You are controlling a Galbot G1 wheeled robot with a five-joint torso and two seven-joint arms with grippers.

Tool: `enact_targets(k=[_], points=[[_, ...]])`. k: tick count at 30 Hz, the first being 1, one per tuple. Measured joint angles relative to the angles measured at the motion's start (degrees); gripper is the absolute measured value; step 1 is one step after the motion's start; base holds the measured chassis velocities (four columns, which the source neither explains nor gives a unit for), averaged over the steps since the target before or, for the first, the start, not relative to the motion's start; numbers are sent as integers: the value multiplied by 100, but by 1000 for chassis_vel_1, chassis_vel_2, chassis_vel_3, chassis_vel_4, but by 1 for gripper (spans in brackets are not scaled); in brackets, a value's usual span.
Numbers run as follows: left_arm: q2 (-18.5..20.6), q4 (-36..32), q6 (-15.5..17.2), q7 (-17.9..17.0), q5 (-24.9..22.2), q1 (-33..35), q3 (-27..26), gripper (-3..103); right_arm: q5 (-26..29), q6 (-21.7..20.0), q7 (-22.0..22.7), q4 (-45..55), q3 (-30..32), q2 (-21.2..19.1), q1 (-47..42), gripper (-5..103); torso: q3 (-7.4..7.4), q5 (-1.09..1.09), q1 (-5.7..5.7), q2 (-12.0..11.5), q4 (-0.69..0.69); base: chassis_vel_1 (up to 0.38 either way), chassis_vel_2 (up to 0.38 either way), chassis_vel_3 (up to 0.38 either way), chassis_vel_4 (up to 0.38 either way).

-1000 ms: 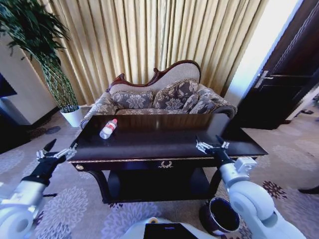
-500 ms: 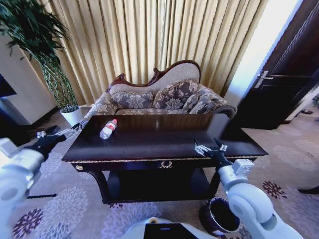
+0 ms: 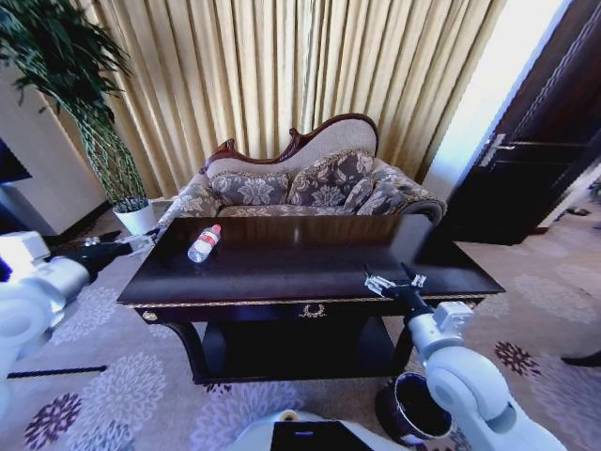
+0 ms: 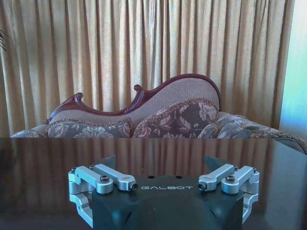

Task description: Move to the front of the table and place the trash on the table into the trash bin.

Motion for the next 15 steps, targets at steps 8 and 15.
enact_targets(k=[8,15], points=[[-282,-151,-13,-993,58,-753,1358,100,-1,7,-1,-80,81,-41,-18,100,0,2,0,0,1,0,0,0,0],[-415,136,-22,-987,196,-972,1720,100,-84,102,-7,-286,11,-45,55,100,0,1,0,0,1,0,0,0,0]])
